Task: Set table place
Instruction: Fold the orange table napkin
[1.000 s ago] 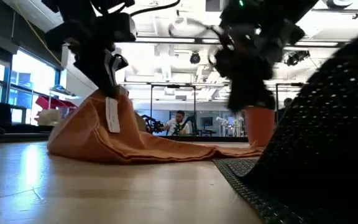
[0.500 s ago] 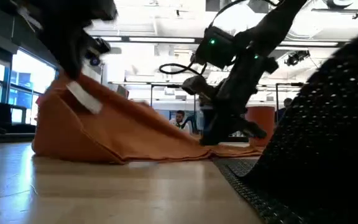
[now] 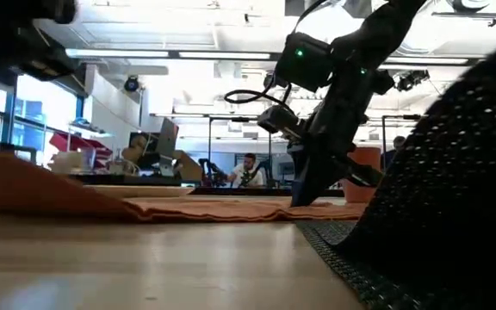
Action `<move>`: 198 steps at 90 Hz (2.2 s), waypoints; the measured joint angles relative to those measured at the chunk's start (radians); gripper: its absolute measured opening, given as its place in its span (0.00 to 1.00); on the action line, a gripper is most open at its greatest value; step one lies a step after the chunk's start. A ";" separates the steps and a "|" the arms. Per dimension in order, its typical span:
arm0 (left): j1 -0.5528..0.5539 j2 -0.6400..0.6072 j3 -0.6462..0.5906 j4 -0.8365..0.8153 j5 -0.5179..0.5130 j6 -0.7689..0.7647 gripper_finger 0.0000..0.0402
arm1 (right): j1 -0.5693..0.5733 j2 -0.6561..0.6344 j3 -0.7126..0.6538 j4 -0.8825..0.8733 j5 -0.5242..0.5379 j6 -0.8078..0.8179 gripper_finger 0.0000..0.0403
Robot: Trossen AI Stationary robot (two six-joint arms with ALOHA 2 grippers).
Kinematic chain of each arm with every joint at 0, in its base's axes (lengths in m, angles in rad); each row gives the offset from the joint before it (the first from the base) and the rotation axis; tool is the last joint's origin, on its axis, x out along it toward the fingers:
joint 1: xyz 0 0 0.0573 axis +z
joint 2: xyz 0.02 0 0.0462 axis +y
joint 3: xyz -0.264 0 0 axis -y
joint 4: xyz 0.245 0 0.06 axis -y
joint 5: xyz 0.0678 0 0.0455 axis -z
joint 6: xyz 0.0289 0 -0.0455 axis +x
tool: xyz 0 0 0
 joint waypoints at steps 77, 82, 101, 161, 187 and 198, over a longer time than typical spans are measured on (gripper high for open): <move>-0.168 0.163 -0.205 0.506 -0.058 -0.331 0.19 | -0.008 -0.146 -0.005 -0.077 -0.094 -0.364 0.00; -0.169 0.206 -0.205 0.523 -0.064 -0.329 0.19 | -0.008 -0.146 -0.005 -0.083 -0.119 -0.376 0.00; -0.174 0.327 -0.197 0.664 -0.047 -0.393 0.22 | -0.008 -0.148 -0.004 -0.094 -0.137 -0.394 0.00; -0.178 0.258 -0.060 0.262 -0.133 -0.478 0.00 | -0.006 -0.149 -0.002 -0.095 -0.128 -0.396 0.00; -0.172 0.250 -0.104 0.323 -0.105 -0.494 0.02 | -0.006 -0.149 -0.002 -0.094 -0.109 -0.419 0.00; -0.151 0.270 -0.179 0.365 -0.065 -0.529 0.08 | -0.006 -0.149 -0.002 -0.094 -0.109 -0.419 0.00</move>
